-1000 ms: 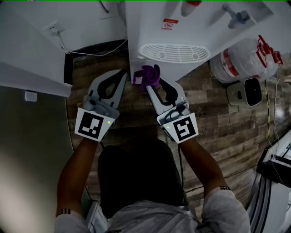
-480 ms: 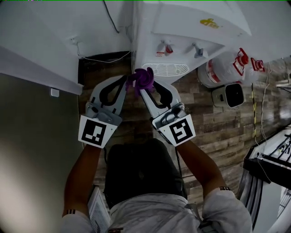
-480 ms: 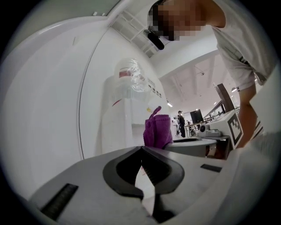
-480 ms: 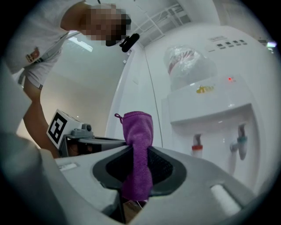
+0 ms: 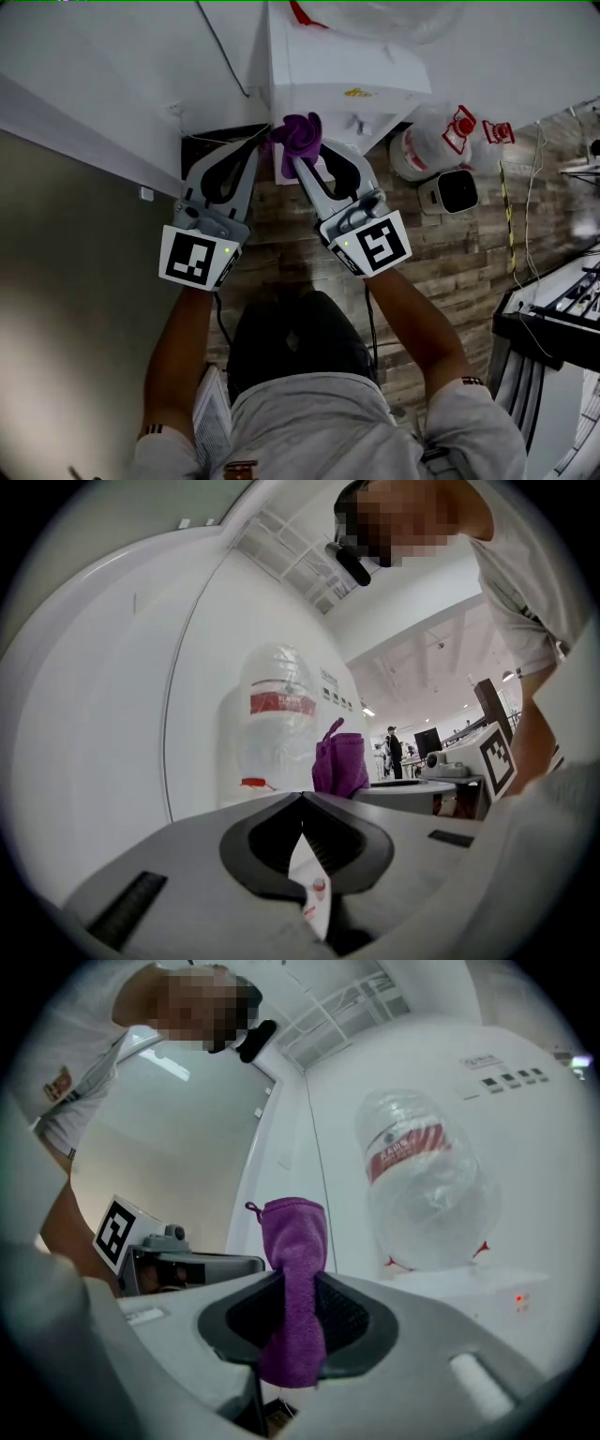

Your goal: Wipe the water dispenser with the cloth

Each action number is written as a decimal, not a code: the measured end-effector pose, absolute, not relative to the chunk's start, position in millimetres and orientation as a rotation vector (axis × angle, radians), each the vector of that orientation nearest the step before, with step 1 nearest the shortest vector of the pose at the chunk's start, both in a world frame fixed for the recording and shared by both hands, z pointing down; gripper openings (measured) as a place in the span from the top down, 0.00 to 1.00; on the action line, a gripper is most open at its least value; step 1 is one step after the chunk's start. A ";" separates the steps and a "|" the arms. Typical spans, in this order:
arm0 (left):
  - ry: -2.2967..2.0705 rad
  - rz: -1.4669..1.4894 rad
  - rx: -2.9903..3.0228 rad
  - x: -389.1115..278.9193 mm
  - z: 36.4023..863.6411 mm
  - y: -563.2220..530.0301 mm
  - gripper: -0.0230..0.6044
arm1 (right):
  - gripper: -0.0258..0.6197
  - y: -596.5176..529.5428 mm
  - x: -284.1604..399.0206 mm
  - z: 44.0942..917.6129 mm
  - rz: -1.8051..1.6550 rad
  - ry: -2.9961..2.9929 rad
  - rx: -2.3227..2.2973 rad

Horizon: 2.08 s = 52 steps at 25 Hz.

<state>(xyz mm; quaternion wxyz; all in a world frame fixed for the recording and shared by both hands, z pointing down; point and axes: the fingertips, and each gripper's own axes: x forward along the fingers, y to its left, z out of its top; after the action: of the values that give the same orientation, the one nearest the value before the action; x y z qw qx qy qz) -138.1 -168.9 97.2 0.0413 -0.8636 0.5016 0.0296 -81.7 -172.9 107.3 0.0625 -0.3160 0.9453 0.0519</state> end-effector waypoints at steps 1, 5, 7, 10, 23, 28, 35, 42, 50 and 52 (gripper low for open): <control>1.532 0.105 -2.650 -136.5 82.4 -166.6 0.97 | 0.81 -171.0 -80.1 93.7 0.157 2.859 -0.955; 1.513 0.131 -2.672 -125.0 27.0 -161.3 0.97 | 0.81 -169.6 -69.3 39.5 0.136 2.848 -0.963; 1.511 0.135 -2.675 -119.3 1.7 -158.3 0.97 | 0.81 -169.2 -62.6 14.3 0.124 2.838 -0.973; 1.516 0.149 -2.678 -117.1 -29.8 -148.0 0.97 | 0.81 -160.4 -58.5 -18.8 0.121 2.824 -0.974; 1.446 0.203 -2.697 -103.9 -114.5 -118.3 0.97 | 0.81 -132.8 -48.3 -107.1 0.125 2.756 -0.972; 1.416 0.212 -2.701 -97.8 -125.9 -116.1 0.97 | 0.81 -130.7 -44.8 -118.1 0.106 2.738 -0.985; 1.372 0.251 -2.674 -92.6 -138.7 -107.6 0.97 | 0.81 -123.6 -46.0 -125.0 0.108 2.732 -0.996; 1.346 0.253 -2.670 -86.8 -143.4 -93.1 0.97 | 0.82 -110.8 -45.6 -125.5 0.101 2.737 -1.002; 1.346 0.258 -2.674 -84.4 -142.6 -88.1 0.97 | 0.82 -106.7 -45.9 -128.5 0.108 2.746 -1.008; 1.346 0.255 -2.674 -84.2 -142.0 -87.8 0.97 | 0.82 -105.9 -46.3 -128.9 0.114 2.752 -1.009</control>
<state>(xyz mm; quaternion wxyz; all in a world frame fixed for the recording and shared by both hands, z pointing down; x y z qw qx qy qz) -84.2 -87.8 -142.0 0.0684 -0.8879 0.4469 0.0846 -46.3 -105.9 -128.9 0.1038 -0.3421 0.9331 0.0386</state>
